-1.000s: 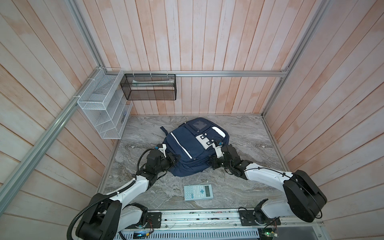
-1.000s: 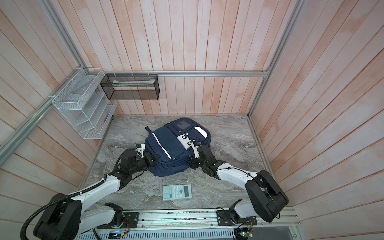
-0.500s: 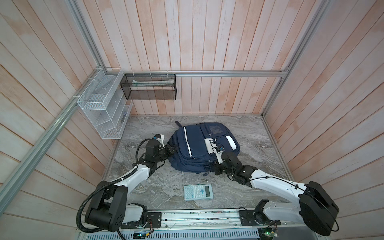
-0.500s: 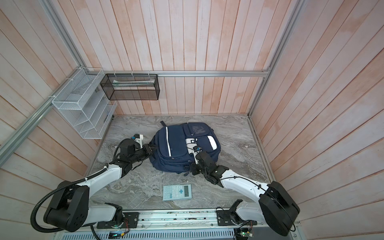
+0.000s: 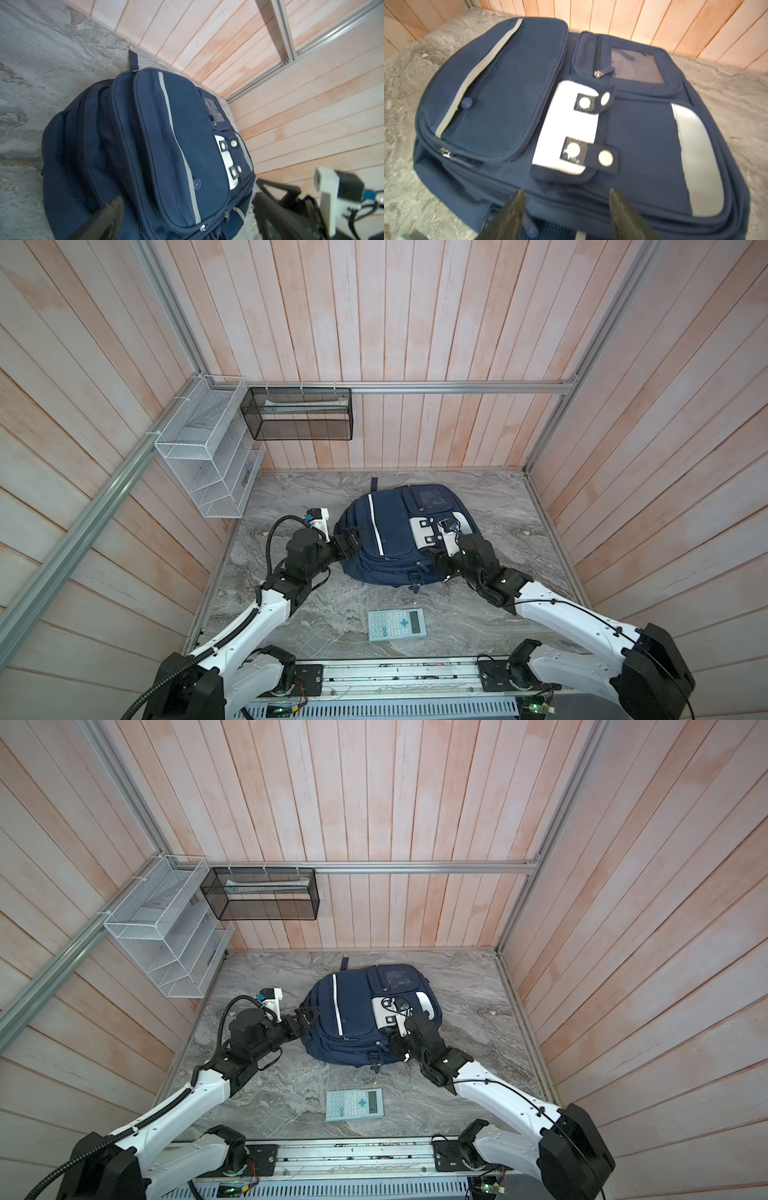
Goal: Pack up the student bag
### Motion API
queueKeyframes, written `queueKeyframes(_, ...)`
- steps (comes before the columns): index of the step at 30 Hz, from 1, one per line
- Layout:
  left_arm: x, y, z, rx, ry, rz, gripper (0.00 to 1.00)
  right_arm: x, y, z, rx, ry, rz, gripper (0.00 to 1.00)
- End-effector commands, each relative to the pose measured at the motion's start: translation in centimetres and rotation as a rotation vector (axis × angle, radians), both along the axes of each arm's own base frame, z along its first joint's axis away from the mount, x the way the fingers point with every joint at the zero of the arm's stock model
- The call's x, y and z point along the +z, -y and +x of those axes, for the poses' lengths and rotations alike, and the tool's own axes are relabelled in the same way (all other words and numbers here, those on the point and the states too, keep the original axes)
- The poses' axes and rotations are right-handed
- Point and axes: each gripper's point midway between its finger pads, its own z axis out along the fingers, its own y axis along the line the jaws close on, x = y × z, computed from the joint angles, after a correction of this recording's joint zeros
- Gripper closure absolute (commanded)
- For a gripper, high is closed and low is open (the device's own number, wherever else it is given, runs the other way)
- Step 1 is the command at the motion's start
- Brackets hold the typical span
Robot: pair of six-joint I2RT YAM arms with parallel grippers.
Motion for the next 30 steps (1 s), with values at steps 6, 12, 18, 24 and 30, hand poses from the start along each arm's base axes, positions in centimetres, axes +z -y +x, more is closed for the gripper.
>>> queueKeyframes(6, -2.3, 1.9, -2.5, -0.054, -0.002, 0.070, 0.00, 1.2, -6.8, 2.6, 0.428, 0.167, -0.280, 0.11)
queueKeyframes(12, -3.3, 1.5, -3.2, -0.039, -0.027, 0.034, 0.04, -0.8, -7.9, 1.8, 0.564, 0.091, -0.429, 0.14)
queueKeyframes(18, -4.1, 1.8, -3.3, -0.046, -0.045, 0.015, 0.06, -1.9, -9.3, 0.3, 0.632, 0.200, -0.451, 0.14)
queueKeyframes(24, -4.1, 1.9, -3.6, -0.046, -0.058, 0.003, 0.07, -3.8, -9.4, 0.5, 0.635, 0.166, -0.519, 0.15)
queueKeyframes(30, -4.2, 2.1, -3.9, -0.048, -0.061, -0.011, 0.07, -4.0, -8.2, 0.6, 0.577, 0.213, -0.533, 0.16)
